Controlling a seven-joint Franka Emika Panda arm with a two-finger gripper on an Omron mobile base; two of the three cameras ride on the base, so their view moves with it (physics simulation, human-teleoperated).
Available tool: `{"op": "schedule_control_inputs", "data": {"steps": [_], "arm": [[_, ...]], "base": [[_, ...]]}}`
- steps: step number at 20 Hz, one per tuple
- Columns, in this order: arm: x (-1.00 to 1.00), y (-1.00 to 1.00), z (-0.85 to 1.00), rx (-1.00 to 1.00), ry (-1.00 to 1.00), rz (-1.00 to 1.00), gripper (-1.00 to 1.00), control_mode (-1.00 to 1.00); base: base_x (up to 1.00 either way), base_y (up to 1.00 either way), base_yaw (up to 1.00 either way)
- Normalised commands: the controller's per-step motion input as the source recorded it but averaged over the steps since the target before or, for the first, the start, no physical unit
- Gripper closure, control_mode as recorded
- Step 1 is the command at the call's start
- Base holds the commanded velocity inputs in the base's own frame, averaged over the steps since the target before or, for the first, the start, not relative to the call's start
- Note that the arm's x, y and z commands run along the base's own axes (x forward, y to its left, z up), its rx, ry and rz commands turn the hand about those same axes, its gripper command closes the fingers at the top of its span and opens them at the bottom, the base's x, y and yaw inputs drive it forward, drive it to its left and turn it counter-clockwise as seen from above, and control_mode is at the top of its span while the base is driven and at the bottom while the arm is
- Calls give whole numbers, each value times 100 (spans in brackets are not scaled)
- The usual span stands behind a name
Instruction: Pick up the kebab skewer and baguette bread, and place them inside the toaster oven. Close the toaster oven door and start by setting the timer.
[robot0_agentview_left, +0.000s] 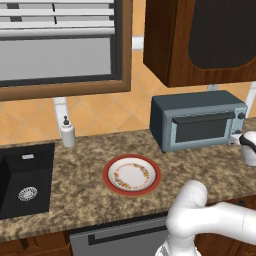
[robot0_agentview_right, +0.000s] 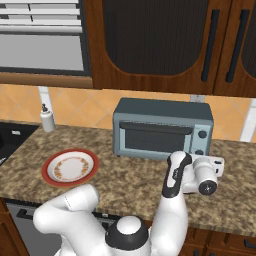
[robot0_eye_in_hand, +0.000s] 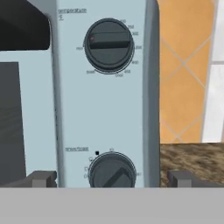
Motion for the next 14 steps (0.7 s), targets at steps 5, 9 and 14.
{"op": "schedule_control_inputs", "data": {"steps": [5, 9, 14], "arm": [[0, 0, -13, 0, 0, 0, -100, -100], [3, 0, 0, 0, 0, 0, -100, -100], [12, 0, 0, 0, 0, 0, -100, -100]], "base": [[0, 0, 0], [0, 0, 0], [0, 0, 0]]}}
